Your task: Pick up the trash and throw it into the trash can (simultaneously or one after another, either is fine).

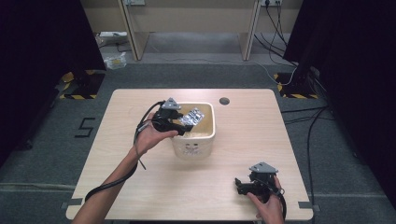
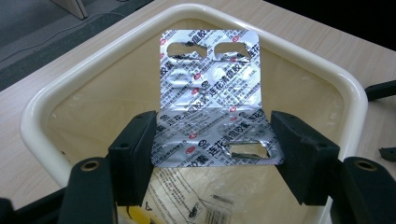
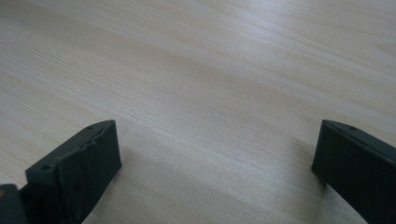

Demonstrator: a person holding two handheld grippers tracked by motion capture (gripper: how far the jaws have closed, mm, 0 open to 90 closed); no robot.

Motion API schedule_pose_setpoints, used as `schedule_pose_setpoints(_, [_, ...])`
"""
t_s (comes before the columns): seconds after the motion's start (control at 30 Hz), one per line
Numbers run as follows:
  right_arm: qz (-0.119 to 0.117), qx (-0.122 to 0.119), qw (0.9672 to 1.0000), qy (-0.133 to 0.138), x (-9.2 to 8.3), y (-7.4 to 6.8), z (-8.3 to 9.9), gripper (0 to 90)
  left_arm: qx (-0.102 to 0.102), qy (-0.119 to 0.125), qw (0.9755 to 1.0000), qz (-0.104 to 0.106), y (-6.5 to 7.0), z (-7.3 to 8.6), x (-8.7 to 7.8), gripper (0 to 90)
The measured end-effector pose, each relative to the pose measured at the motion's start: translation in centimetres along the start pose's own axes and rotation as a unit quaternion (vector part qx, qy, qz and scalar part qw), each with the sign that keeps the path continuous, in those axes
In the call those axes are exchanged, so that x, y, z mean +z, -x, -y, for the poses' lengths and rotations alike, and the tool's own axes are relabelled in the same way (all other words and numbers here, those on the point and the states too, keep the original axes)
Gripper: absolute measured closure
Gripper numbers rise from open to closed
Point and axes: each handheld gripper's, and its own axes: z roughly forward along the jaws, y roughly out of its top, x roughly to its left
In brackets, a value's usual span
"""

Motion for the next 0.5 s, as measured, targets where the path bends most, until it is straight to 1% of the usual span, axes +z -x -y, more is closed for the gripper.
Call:
schedule_pose_setpoints(0.23, [0.000,0.000,1.0000,0.000,0.00,0.00,0.00,1.0,-0.003,0.002,1.0000,0.001,-0.05,0.04,0.01,33.4])
schedule_pose_setpoints(0.33, [-0.001,0.000,1.0000,0.000,0.00,-0.01,0.00,1.0,-0.007,0.003,1.0000,0.000,-0.07,-0.01,-0.10,30.7])
schedule_pose_setpoints(0.5, [-0.001,0.000,1.0000,0.000,-0.01,-0.03,-0.01,1.0,-0.011,0.009,0.9999,-0.001,-0.26,-0.03,-0.38,29.5])
